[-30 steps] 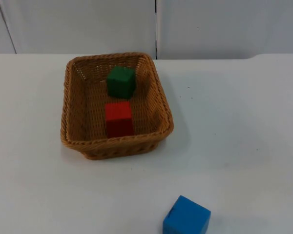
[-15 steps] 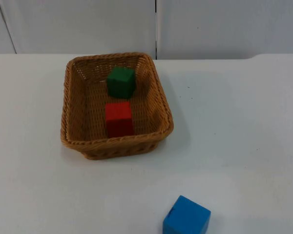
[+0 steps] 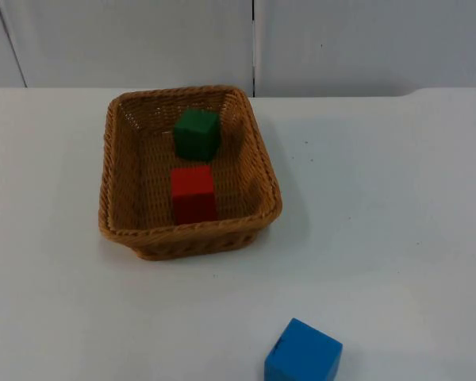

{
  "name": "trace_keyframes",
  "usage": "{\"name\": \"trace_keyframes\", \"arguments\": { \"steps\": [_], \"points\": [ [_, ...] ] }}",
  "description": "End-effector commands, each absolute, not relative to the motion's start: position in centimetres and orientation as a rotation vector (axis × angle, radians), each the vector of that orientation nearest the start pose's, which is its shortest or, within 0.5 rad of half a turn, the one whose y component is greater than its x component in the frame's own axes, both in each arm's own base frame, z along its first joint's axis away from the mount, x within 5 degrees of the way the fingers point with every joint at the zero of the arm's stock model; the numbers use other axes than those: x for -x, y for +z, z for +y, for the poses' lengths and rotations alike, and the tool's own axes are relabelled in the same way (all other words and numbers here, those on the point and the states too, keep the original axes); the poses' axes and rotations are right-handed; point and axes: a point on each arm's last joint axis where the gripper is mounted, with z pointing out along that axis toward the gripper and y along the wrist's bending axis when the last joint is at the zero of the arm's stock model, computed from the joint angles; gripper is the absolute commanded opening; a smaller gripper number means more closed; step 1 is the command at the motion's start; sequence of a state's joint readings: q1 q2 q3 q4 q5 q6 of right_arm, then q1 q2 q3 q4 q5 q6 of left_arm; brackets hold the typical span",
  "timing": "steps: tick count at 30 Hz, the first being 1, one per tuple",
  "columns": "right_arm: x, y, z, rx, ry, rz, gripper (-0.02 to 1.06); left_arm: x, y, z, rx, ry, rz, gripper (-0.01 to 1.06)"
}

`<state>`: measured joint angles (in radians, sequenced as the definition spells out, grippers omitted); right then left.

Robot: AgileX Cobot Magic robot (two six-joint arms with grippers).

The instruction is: Pick up one cube with each hand and place exactly two cubes into the same basket, leaving the remaining cube outside.

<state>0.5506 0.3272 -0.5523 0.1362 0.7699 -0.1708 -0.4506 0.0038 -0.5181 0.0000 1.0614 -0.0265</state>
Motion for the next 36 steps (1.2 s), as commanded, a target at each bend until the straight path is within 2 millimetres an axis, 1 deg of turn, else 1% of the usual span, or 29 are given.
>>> {"name": "trace_keyframes", "arguments": {
  "steps": [1,2,5,7,8,11,12,14,16,20,25,36],
  "points": [
    [-3.4,30.8,2.9,0.667,0.381,1.894,0.74,0.6,28.1,0.2,-0.428,-0.308,2.003,0.8],
    [-3.4,30.8,2.9,0.667,0.381,1.894,0.74,0.6,28.1,0.2,-0.428,-0.308,2.003,0.8],
    [-2.2,30.6,1.8,0.626,0.356,1.888,0.74,0.4,27.4,0.3,-0.433,-0.282,2.032,0.8],
    [-1.5,30.3,1.1,0.596,0.34,1.901,0.74,0.4,27.4,0.3,-0.433,-0.282,2.032,0.8],
    [-1.5,30.3,1.1,0.596,0.34,1.901,0.74,0.4,27.4,0.3,-0.433,-0.282,2.032,0.8],
    [-0.5,29.8,0.3,0.587,0.32,1.905,0.74,0.4,27.4,0.3,-0.437,-0.28,2.03,0.8],
    [-0.5,29.8,0.3,0.587,0.32,1.905,0.74,0.4,27.4,0.3,-0.437,-0.28,2.03,0.8],
    [0.4,29.6,-0.2,0.564,0.336,1.897,0.74,0.4,27.4,0.3,-0.437,-0.28,2.03,0.8],
    [0.8,29.4,-0.5,0.547,0.348,1.891,0.74,0.4,27.4,0.3,-0.437,-0.28,2.03,0.8],
    [0.7,29.1,-0.8,0.519,0.317,1.935,0.74,0.4,27.4,0.3,-0.437,-0.28,2.03,0.8],
    [0.3,28.0,-0.9,0.486,0.289,1.998,0.74,0.4,27.4,0.3,-0.437,-0.28,2.03,0.8],
    [0.3,28.1,-0.9,0.497,0.284,1.995,0.74,0.4,27.4,0.3,-0.439,-0.281,2.03,0.8]
  ]
}}
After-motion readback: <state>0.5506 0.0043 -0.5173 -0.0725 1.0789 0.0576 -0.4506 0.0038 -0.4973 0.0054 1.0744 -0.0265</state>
